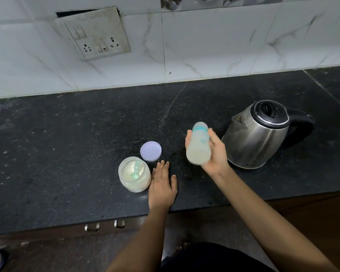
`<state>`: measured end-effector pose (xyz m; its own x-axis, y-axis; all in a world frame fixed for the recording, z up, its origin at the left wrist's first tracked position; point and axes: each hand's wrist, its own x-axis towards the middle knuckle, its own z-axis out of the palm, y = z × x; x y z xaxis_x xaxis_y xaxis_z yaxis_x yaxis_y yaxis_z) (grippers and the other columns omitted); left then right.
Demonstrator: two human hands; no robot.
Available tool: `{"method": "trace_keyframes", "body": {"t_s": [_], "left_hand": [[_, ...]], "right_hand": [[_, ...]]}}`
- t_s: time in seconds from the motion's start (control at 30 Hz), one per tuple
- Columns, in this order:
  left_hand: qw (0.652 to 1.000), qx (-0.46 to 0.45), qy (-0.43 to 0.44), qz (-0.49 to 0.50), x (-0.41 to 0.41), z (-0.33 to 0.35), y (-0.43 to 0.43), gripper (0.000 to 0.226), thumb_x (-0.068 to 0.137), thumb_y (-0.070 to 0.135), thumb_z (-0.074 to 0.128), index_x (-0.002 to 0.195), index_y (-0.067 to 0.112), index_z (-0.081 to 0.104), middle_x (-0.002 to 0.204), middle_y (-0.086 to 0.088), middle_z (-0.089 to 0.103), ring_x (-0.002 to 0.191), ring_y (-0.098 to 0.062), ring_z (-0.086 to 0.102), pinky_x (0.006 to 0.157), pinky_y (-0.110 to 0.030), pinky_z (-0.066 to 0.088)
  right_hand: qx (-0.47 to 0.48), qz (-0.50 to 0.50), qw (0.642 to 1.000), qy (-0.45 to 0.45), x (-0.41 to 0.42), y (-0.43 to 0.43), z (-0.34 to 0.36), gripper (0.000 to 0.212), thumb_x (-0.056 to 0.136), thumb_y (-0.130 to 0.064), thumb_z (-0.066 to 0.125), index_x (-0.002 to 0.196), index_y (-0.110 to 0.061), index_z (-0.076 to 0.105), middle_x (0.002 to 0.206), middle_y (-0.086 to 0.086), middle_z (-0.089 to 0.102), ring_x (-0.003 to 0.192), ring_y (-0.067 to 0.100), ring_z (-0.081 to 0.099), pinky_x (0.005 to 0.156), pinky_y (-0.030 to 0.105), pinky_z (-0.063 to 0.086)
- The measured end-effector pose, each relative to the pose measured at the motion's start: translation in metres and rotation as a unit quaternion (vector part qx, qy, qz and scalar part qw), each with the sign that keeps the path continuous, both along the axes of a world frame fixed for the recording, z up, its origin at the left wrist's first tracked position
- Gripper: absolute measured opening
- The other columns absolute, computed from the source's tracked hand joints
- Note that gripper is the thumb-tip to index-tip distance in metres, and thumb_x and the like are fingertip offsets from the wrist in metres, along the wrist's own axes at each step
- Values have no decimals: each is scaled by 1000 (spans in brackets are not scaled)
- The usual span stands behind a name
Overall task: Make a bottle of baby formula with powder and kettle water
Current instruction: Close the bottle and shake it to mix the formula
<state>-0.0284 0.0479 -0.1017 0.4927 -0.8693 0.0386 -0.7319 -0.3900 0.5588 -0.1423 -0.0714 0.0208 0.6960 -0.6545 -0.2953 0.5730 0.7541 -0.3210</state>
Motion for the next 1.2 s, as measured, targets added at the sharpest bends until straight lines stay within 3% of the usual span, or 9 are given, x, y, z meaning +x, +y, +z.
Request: {"method": "trace_keyframes", "body": {"t_s": [0.07, 0.17, 0.23, 0.4, 0.6, 0.77, 0.9, 1.03, 1.2], "left_hand": [[1000, -3, 0, -2, 0, 1, 0, 56, 91, 36, 31, 143, 13, 39, 152, -5, 34, 143, -20, 25, 115, -27, 10], [1000, -5, -2, -1, 1, 0, 0, 57, 91, 37, 30, 142, 13, 40, 152, -6, 35, 142, -20, 26, 115, -27, 10], [1000, -3, -2, -4, 1, -1, 0, 62, 89, 41, 24, 142, 13, 40, 152, -5, 35, 143, -20, 26, 116, -26, 9], [1000, -5, 1, -2, 0, -1, 1, 63, 88, 42, 24, 142, 14, 40, 152, -5, 35, 142, -21, 27, 114, -25, 8], [1000, 0, 9, -2, 1, -2, 1, 65, 88, 44, 21, 143, 15, 38, 153, -4, 33, 143, -19, 25, 114, -23, 6], [1000, 1, 10, 0, 1, 0, 1, 58, 91, 39, 28, 143, 15, 38, 153, -4, 32, 143, -21, 25, 114, -26, 9], [1000, 2, 8, -2, 1, 0, 0, 66, 88, 45, 20, 143, 15, 39, 153, -4, 33, 142, -22, 26, 114, -27, 11], [1000, 6, 5, -14, 3, -4, 0, 57, 92, 36, 33, 143, 13, 37, 153, -6, 32, 143, -21, 25, 115, -29, 12], [1000, 0, 10, -2, 1, -1, -1, 61, 89, 41, 25, 142, 13, 40, 152, -6, 35, 142, -22, 28, 115, -30, 14]], "right_hand": [[-23, 13, 1000, -11, -2, 1, 1, 54, 74, -28, 75, 120, -4, 60, 103, 14, 63, 79, 24, 68, 72, 39, 59], [-138, 89, 985, 47, -11, 6, 4, 54, 88, -27, 48, 141, -23, 40, 104, 14, 62, 75, 25, 64, 65, 37, 57], [-92, 56, 994, 30, -6, -2, 4, 55, 94, -28, 41, 147, -18, 33, 105, 14, 64, 77, 25, 66, 66, 37, 58], [-82, 32, 995, 48, -3, 4, 3, 42, 96, -29, 41, 134, -12, 43, 99, 13, 65, 73, 25, 66, 66, 36, 57], [-38, -62, 997, 5, -2, -1, 7, 66, 79, -33, 66, 136, -5, 47, 111, 12, 65, 92, 24, 68, 76, 38, 58], [-172, 25, 984, 32, -6, 7, 14, 60, 84, -27, 62, 139, -27, 41, 110, 14, 62, 80, 27, 65, 71, 38, 56], [-30, -81, 995, 42, 3, -1, 18, 58, 92, -34, 55, 140, -4, 41, 100, 12, 70, 84, 25, 71, 69, 37, 59], [-191, 28, 978, 79, 1, 31, 20, 60, 80, -29, 70, 134, -28, 43, 104, 14, 64, 78, 29, 65, 70, 41, 57], [-92, -144, 983, 73, 14, 16, 30, 48, 97, -23, 51, 141, -29, 33, 108, 15, 59, 83, 28, 70, 72, 45, 58]]}}
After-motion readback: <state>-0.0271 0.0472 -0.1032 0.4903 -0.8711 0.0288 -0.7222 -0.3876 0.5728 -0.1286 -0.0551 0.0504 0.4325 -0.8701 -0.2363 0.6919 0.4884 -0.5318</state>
